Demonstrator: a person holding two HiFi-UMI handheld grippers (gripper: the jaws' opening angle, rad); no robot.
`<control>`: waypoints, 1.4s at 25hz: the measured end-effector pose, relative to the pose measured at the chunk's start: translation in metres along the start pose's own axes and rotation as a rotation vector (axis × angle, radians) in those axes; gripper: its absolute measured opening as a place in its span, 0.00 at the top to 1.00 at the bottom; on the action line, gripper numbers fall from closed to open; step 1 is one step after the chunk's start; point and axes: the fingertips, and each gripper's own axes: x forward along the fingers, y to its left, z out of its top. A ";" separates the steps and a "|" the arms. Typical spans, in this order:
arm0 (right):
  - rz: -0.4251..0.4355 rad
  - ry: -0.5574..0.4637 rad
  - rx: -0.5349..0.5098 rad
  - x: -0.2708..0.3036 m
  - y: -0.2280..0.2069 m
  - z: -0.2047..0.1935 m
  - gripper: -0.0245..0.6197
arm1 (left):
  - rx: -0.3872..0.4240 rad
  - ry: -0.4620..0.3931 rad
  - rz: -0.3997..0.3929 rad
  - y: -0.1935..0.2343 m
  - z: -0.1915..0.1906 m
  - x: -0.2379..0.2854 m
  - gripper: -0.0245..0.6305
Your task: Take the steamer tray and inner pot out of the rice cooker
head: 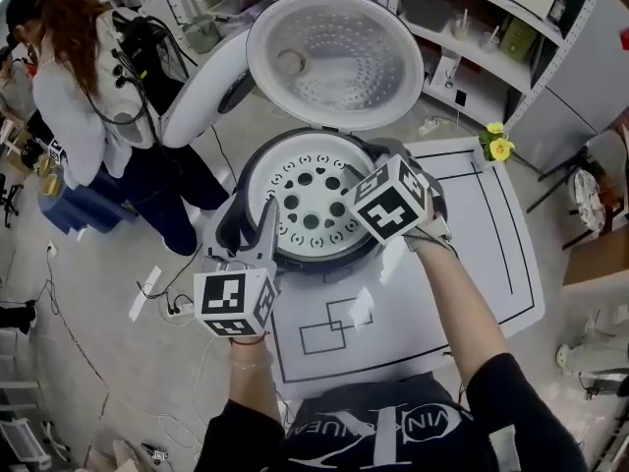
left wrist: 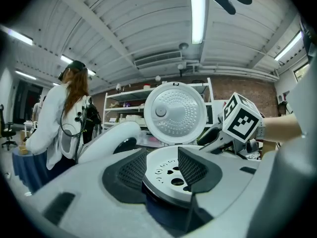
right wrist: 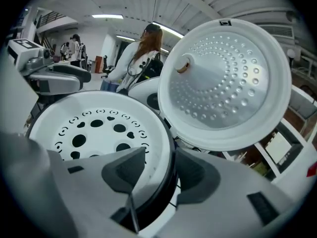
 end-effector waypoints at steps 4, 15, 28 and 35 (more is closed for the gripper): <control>-0.012 0.052 0.015 0.007 -0.007 -0.007 0.67 | -0.011 -0.005 -0.011 -0.001 0.000 0.002 0.70; 0.005 -0.043 0.049 0.001 -0.011 0.003 0.79 | -0.025 0.009 -0.025 0.002 -0.004 0.001 0.70; -0.028 -0.194 -0.001 -0.010 -0.013 0.017 0.83 | -0.063 0.013 -0.054 0.000 -0.006 -0.003 0.67; -0.038 -0.265 -0.003 -0.021 -0.015 0.026 0.84 | -0.057 0.030 -0.052 0.001 -0.006 0.001 0.67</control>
